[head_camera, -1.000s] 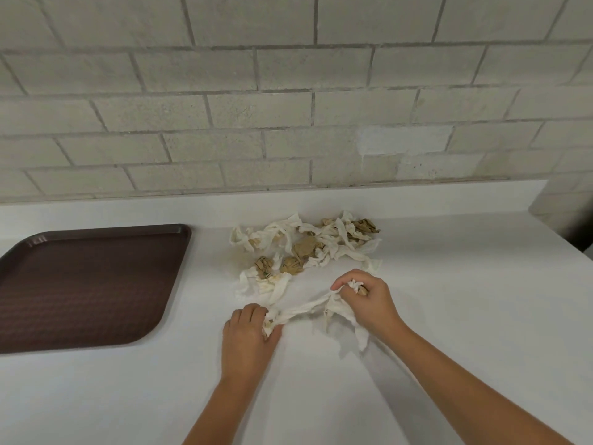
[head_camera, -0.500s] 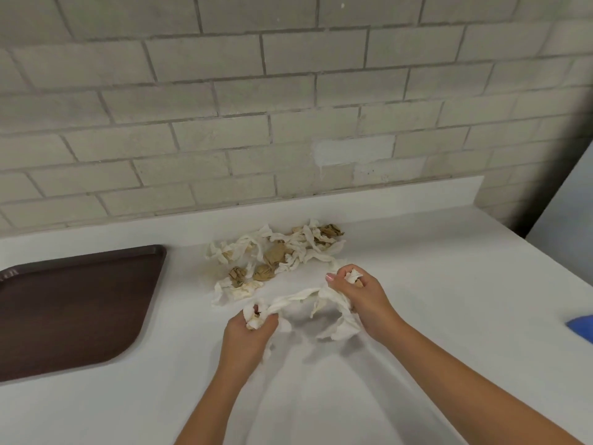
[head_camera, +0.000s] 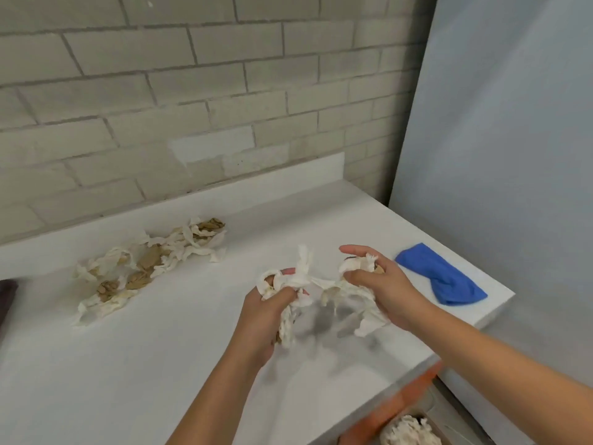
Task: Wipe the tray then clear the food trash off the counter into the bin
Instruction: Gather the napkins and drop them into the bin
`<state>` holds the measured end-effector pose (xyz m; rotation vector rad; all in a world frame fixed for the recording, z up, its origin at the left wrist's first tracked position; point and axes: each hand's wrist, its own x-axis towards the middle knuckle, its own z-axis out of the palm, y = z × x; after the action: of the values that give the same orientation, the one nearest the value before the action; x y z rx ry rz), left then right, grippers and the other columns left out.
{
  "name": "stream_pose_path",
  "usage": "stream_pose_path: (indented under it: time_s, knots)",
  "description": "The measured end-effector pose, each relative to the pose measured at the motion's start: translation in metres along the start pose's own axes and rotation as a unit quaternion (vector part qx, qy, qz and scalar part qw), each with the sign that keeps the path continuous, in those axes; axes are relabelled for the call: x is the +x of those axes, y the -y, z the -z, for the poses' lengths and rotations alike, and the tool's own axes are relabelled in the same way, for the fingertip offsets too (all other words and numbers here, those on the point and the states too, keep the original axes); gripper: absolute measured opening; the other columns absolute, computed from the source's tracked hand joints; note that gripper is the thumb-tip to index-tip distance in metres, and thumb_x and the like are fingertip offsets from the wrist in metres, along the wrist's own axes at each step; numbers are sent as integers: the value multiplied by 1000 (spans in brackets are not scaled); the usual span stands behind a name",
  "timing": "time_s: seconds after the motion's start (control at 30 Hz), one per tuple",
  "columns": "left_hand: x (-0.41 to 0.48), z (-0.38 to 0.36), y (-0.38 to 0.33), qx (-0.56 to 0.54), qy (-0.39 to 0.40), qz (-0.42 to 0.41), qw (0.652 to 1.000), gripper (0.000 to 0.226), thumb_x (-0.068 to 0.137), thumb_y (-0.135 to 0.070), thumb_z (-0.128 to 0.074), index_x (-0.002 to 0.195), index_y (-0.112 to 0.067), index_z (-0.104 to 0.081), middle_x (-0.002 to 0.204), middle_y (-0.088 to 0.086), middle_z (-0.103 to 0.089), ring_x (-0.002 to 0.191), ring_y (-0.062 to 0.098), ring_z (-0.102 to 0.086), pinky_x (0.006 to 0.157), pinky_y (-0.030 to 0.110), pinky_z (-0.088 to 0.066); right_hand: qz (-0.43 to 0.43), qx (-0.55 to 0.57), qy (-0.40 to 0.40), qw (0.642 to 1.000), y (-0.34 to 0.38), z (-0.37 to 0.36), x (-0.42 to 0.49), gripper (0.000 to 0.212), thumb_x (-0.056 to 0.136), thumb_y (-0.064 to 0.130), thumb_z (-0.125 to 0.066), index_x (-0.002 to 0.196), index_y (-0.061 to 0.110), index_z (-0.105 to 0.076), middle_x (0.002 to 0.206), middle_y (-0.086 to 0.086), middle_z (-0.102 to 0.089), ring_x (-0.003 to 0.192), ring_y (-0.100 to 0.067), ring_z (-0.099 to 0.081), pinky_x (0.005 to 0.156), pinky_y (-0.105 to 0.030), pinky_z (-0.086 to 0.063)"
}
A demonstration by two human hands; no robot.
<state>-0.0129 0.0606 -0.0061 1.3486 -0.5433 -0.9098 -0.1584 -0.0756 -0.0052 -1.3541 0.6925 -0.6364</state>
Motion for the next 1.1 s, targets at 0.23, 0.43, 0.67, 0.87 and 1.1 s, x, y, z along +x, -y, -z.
stream_pose_path:
  time_s: [0.23,0.43,0.67,0.87,1.1]
  knots:
    - [-30,-151,60,16,103,113,988,15,78,-15,-61,85,-15,-75,84,6,-72,79,20,-66,74,31,-49,-7,13,-45,999,-16,149,-81,30,81,-13,-55,88,12,-70,82,-11,-72,78,-20,-70,64,-24,-54]
    - [-43,-240,134,-21,81,284,955,14,85,-10,-53,74,-6,-60,65,8,-63,58,21,-58,60,28,-49,-46,-5,-69,997,-68,240,-123,16,67,8,-60,77,17,-68,84,-7,-65,80,-25,-62,75,-37,-52]
    - [-15,-269,219,-22,95,342,935,11,78,-18,-55,75,-10,-61,74,11,-62,74,27,-60,85,46,-50,-93,-6,-58,994,-140,302,-132,7,79,7,-60,84,2,-57,59,9,-56,54,-8,-51,56,-15,-41]
    - [26,-274,327,12,152,372,916,43,87,-15,-41,52,-15,-68,65,7,-68,61,21,-64,62,28,-45,-141,58,-82,985,-265,327,-128,16,74,21,-58,87,11,-58,71,-3,-54,67,-17,-53,62,-25,-42]
    - [75,-250,478,131,154,421,884,27,63,-34,-58,74,-11,-64,87,18,-63,84,31,-56,73,36,-41,-165,45,-105,980,-427,352,-123,16,76,17,-51,91,17,-57,86,0,-59,81,-13,-56,70,-23,-44]
